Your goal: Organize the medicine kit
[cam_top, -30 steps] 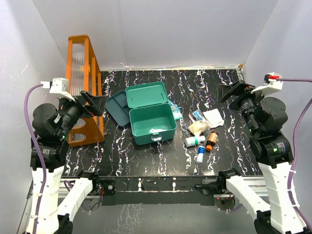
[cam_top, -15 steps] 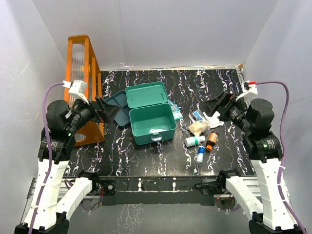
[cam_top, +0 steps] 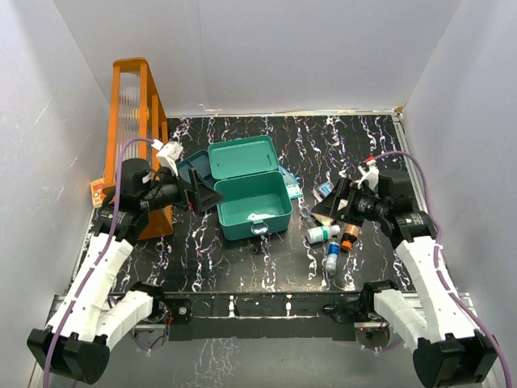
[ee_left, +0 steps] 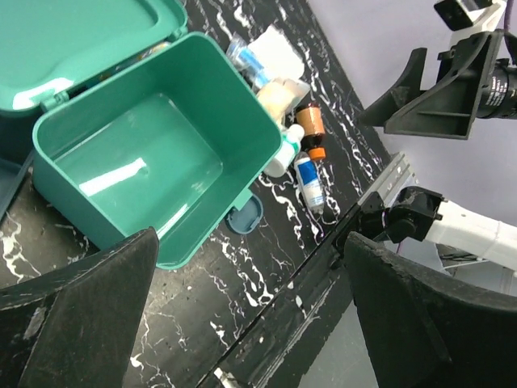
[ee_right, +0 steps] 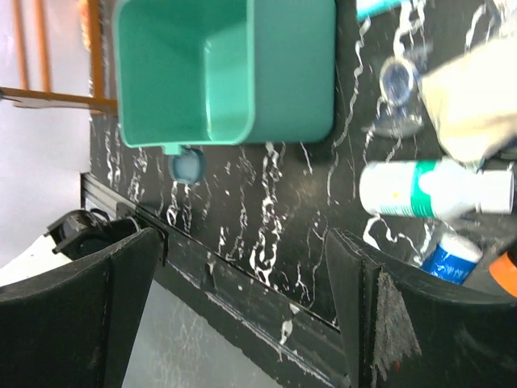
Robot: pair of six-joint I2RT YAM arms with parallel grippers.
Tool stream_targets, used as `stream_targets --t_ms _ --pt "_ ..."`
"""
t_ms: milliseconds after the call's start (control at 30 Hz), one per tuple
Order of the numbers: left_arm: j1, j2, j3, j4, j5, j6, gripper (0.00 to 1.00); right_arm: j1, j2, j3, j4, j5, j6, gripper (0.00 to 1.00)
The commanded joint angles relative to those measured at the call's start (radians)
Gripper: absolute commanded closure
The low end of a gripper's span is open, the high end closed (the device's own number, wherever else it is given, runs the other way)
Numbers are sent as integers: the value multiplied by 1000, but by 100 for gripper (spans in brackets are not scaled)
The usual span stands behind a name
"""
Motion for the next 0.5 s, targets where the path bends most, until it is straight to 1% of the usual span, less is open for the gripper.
stream_targets --t_ms 0,67,133,267,333,400,467 --pt "-11 43 -19 9 -23 -8 3 17 35 -65 43 -19 -4 18" --pt "-17 69 -28 9 -50 -18 4 41 62 -102 117 -27 42 18" --pt "-25 89 -34 2 -95 -30 4 84 78 -139 199 2 119 18" --pt "-42 140 -30 -38 -211 -71 6 184 126 -160 285 179 243 17" --pt "-51 169 -31 -59 -254 -89 8 193 158 -159 294 252 283 23" --pt "-59 192 -38 -72 -271 -97 11 194 182 -149 284 327 287 33" --pt "-67 211 -35 -93 -296 -102 12 193 191 -125 256 411 268 35"
